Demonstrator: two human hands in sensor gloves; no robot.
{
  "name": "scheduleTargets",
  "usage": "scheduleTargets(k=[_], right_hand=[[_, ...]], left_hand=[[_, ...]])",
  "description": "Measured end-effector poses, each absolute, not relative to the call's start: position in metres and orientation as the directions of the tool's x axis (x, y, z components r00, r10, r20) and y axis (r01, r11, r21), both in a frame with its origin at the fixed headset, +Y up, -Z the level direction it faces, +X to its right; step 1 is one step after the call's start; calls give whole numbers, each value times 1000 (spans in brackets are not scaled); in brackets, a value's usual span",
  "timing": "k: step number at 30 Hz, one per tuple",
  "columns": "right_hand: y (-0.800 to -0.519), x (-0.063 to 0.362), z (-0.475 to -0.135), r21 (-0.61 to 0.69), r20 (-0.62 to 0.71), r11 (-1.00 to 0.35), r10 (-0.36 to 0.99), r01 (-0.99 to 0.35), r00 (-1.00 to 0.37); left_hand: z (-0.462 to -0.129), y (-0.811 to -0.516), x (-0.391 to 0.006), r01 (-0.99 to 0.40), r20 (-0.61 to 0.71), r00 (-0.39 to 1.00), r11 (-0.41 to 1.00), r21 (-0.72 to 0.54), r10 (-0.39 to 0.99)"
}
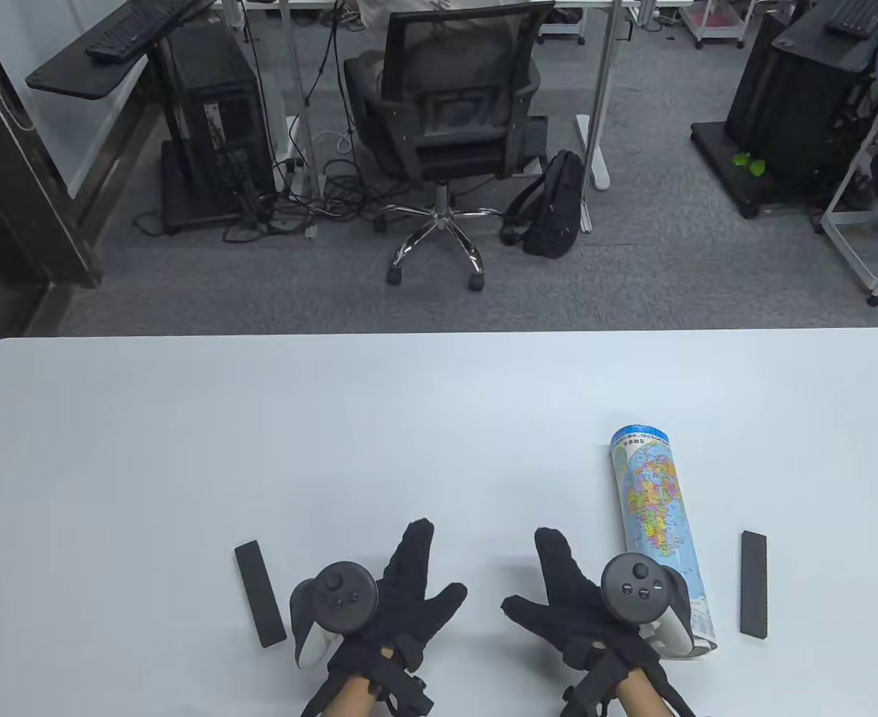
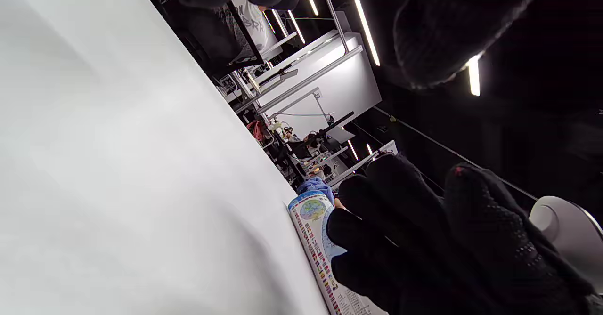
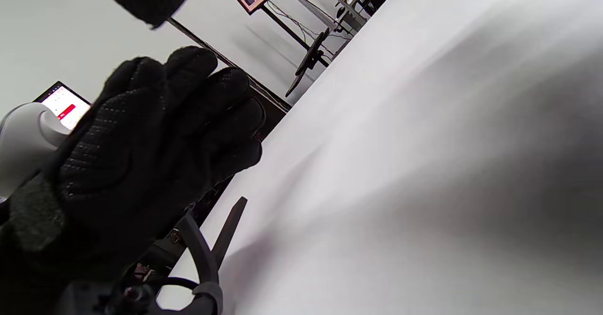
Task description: Unroll map and secure with paperweights
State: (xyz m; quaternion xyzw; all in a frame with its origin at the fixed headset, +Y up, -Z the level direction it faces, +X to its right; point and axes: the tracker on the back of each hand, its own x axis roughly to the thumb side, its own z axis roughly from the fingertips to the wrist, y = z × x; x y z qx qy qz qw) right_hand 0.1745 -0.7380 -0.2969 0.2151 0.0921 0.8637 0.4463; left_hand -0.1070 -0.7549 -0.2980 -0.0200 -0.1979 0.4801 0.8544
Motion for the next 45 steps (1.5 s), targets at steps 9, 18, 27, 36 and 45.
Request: scheduleTargets(k=[9, 18, 27, 36, 45], right_hand=[[-738, 175, -297, 347, 277, -587, 809, -732, -518], [-739, 177, -298, 341, 274, -587, 809, -734, -519], [-737, 176, -297, 336, 286, -604, 796, -722, -533], [-700, 177, -292, 313, 374, -557, 817, -769, -440], [-636, 192, -296, 35, 403, -708, 656, -706, -638]], left_hand=[[-296, -755, -105, -810, 322, 456, 537, -235, 830], [-296, -755, -104, -809, 332, 449, 535, -243, 829], [-296, -754, -104, -810, 332, 448, 534, -243, 830], [-296, -753, -103, -819, 338, 433, 522, -240, 835], [-296, -752, -102, -815, 341, 436, 526, -243, 833]])
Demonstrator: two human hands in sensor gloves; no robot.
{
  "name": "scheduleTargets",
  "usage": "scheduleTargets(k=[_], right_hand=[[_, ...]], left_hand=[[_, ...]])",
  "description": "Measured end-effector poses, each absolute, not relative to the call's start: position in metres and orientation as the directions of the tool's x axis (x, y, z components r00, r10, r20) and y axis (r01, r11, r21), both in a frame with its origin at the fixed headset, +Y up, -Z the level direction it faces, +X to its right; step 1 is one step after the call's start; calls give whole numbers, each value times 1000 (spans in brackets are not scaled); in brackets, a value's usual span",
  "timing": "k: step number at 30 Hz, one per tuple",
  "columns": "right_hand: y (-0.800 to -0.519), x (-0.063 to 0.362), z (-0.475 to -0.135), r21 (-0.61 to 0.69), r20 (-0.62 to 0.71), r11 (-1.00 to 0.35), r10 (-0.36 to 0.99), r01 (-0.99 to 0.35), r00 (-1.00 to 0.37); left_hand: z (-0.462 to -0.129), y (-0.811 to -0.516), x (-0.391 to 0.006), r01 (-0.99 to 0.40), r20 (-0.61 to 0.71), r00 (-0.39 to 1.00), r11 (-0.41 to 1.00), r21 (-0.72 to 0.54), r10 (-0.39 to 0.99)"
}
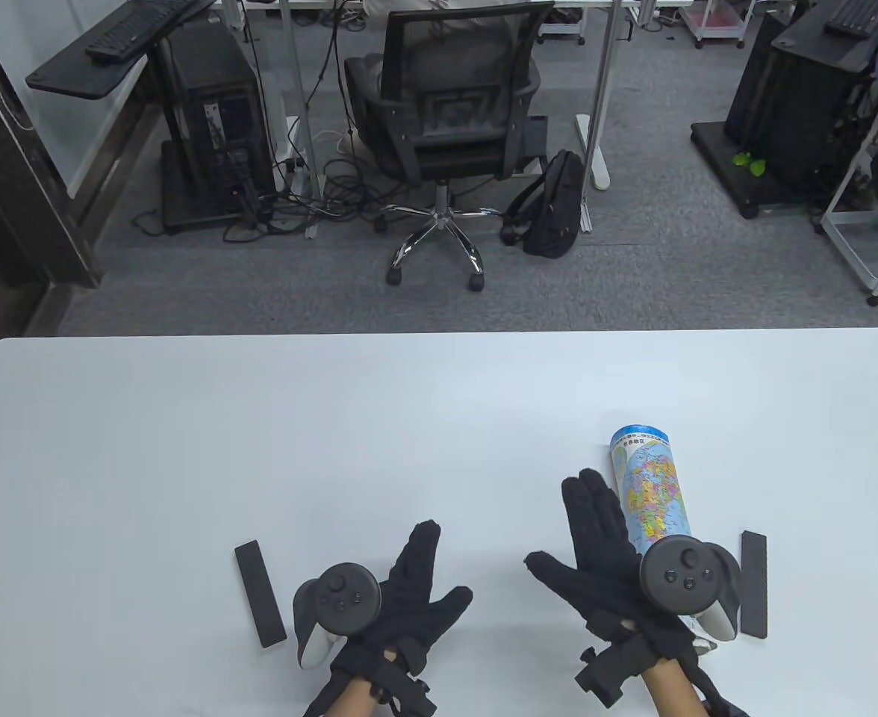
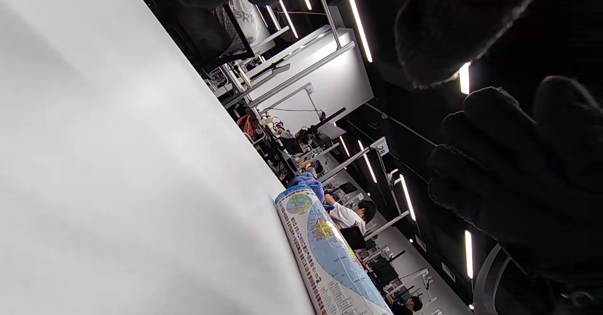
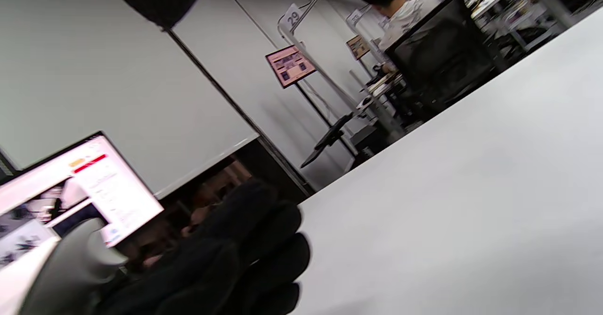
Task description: Unroll map and secure with paperweights
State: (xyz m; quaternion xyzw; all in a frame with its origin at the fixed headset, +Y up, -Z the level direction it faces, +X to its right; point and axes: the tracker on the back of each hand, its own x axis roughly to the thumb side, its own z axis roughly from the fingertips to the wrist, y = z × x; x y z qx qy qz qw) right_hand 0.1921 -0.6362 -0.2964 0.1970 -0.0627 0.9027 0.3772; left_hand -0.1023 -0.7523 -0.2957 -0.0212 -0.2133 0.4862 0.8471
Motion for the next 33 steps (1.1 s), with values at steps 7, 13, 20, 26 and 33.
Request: scheduleTargets(k=[7, 13, 20, 26, 33], right_hand=[[-663, 210, -333, 88, 106, -825, 565, -558, -818], [-705, 225, -352, 237, -141, -893, 357, -382, -923], [-737, 231, -361, 364, -242, -891, 191, -272, -951], [-739, 229, -363, 364, -242, -909, 117, -202, -963], [-742, 227, -364, 338, -254, -935, 16, -105, -967]], left_hand=[[-296, -751, -103, -811, 350, 442, 535, -236, 826], [-296, -750, -105, -819, 344, 439, 527, -228, 830], [-295, -750, -105, -816, 336, 445, 531, -231, 830], [-296, -751, -105, -808, 327, 456, 539, -239, 828], [-296, -750, -105, -803, 326, 463, 546, -238, 824]])
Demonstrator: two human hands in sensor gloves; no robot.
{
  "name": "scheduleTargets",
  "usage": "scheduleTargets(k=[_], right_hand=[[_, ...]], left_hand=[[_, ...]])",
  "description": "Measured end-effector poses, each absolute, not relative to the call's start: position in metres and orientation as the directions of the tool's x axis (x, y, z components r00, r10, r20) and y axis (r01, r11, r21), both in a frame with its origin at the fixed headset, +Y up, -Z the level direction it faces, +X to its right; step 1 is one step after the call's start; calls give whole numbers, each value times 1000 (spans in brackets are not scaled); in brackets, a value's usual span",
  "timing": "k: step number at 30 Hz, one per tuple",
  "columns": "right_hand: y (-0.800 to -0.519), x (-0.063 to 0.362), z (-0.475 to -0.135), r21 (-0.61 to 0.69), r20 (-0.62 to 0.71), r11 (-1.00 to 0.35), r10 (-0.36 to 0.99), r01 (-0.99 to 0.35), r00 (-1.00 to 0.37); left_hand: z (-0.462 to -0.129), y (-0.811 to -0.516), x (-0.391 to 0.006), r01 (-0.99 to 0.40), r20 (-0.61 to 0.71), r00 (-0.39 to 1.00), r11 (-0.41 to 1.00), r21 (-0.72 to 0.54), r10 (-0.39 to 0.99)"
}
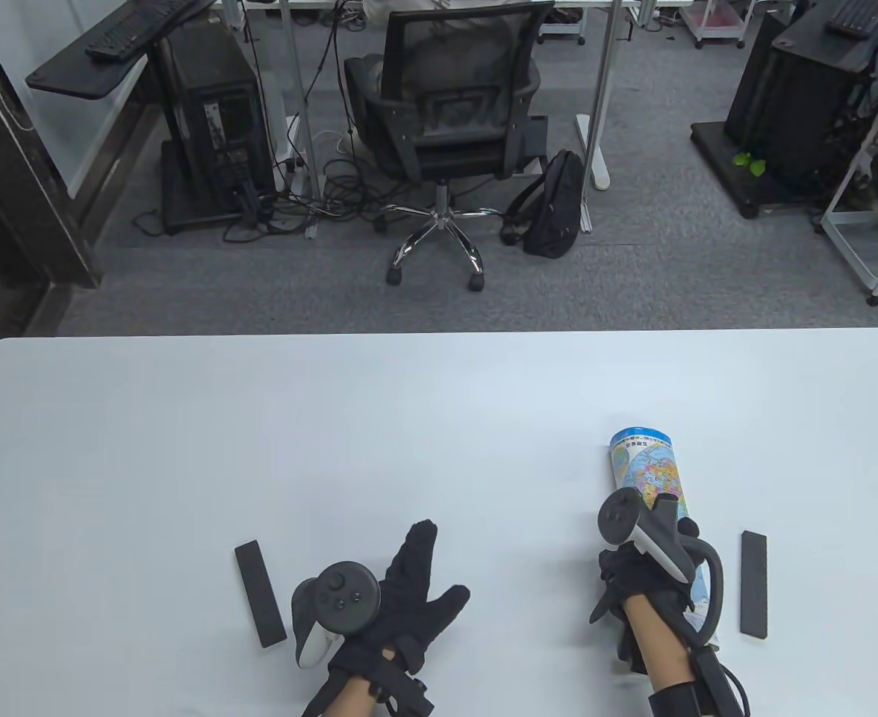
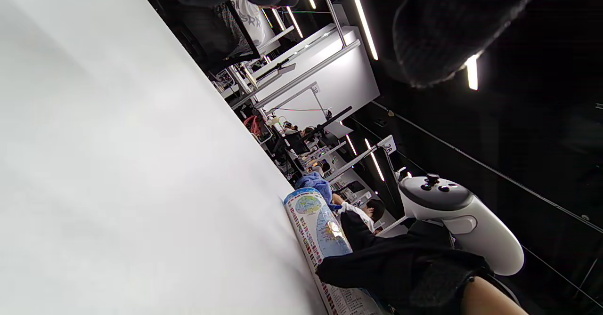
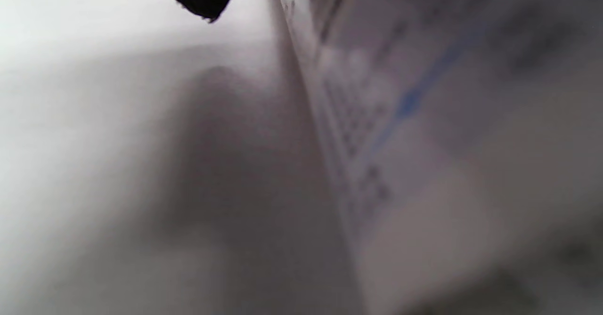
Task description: Unroll map and secure with paperweights
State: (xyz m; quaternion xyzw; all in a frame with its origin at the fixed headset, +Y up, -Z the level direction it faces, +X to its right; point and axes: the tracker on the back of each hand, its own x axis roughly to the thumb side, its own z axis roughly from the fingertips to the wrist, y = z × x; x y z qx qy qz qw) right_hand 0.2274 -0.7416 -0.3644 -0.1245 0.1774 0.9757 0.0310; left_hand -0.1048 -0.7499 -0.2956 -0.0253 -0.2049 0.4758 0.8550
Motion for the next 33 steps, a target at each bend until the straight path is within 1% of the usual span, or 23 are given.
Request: scheduleTargets(k=[7, 10, 18, 23, 25, 28, 29, 30, 33], right_hand=[[-740, 225, -364, 315, -266, -949, -63, -26, -962], [-738, 222, -364, 273, -264, -962, -63, -12, -963], [-729, 220, -362, 221, -292, -973, -126, 62, -948], [-719, 225, -356, 135, -312, -990, -71, 29, -947], [-712, 227, -352, 76, -308, -997, -33, 11, -951], [-693, 231, -344, -55, -306, -998, 52, -37, -951], [-684, 232, -341, -90, -262, -992, 112, -91, -959], [-676, 232, -338, -112, -245, -985, 157, -133, -957], [-654, 231, -330, -182, -199, -965, 225, -189, -954]], left_hand=[[-295, -749, -105, -803, 322, 467, 547, -236, 824], [-295, -749, -105, -803, 323, 467, 548, -235, 823], [-295, -748, -105, -806, 328, 463, 545, -231, 823], [-295, -748, -105, -813, 329, 454, 536, -227, 828], [-295, -747, -106, -817, 331, 450, 533, -223, 829], [-295, -747, -106, -821, 333, 444, 527, -219, 832], [-294, -747, -106, -823, 334, 442, 524, -218, 833], [-294, -747, -106, -825, 335, 439, 522, -218, 834], [-294, -746, -105, -831, 338, 430, 514, -213, 837]])
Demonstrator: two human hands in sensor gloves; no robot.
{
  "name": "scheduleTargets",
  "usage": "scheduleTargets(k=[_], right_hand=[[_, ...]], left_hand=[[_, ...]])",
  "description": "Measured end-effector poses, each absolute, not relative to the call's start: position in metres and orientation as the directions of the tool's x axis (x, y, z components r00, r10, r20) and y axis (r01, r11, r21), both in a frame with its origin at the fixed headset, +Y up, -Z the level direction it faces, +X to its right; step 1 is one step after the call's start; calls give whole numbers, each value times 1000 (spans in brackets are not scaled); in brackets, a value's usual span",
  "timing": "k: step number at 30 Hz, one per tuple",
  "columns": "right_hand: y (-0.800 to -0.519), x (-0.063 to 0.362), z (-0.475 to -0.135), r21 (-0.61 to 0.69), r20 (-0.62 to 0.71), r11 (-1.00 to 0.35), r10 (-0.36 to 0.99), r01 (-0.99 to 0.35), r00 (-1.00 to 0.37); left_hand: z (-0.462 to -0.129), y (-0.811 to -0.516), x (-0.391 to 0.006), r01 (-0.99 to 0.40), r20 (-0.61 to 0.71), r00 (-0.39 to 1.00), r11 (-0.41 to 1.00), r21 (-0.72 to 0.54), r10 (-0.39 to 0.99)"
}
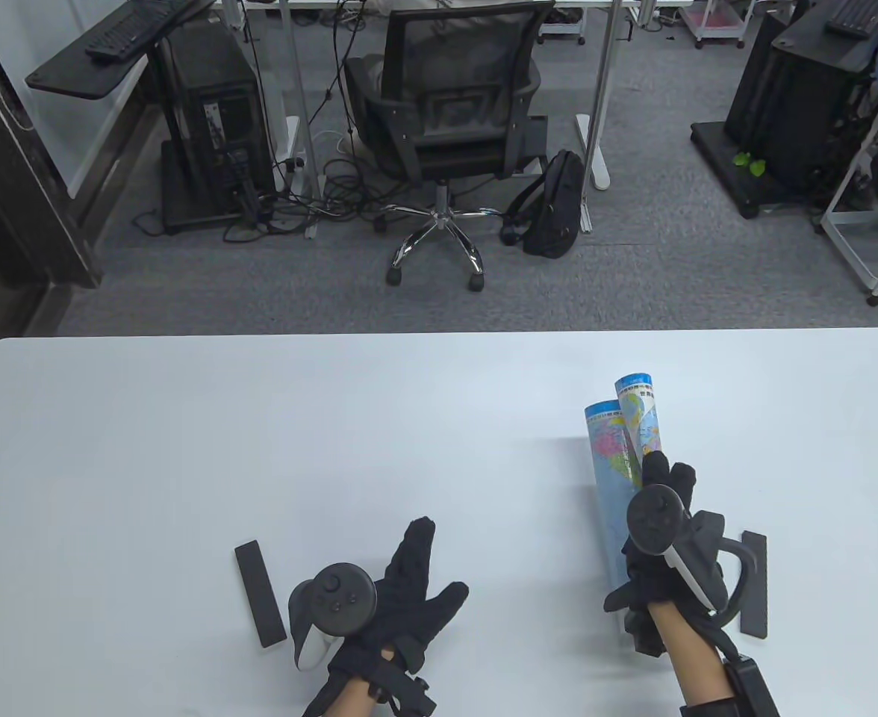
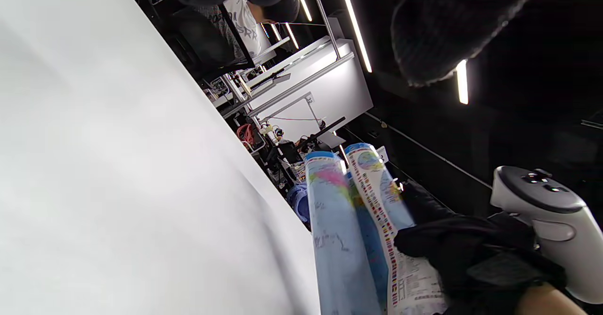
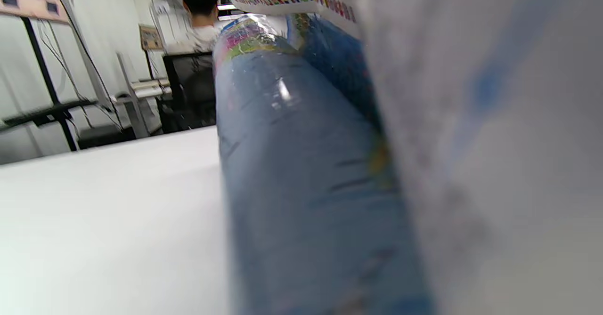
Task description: Unroll map and secure with paperweights
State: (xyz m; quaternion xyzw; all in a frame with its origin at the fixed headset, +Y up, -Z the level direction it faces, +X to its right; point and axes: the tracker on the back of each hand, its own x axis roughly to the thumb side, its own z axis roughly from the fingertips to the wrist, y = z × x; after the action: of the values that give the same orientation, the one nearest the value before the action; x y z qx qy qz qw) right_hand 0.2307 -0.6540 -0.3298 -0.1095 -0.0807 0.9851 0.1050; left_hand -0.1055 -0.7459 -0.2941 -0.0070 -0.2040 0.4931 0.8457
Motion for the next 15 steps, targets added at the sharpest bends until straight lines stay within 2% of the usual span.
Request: scheduleTargets(k=[8, 15], right_hand=[[-606, 224, -304, -282, -16, -858, 451, -429, -892], [-597, 210, -284, -257, 139, -719, 634, -646, -761]], left_hand=[[-293, -743, -108, -866, 340, 374, 456, -205, 863], [-287, -735, -101, -916, 338, 231, 321, -242, 912]])
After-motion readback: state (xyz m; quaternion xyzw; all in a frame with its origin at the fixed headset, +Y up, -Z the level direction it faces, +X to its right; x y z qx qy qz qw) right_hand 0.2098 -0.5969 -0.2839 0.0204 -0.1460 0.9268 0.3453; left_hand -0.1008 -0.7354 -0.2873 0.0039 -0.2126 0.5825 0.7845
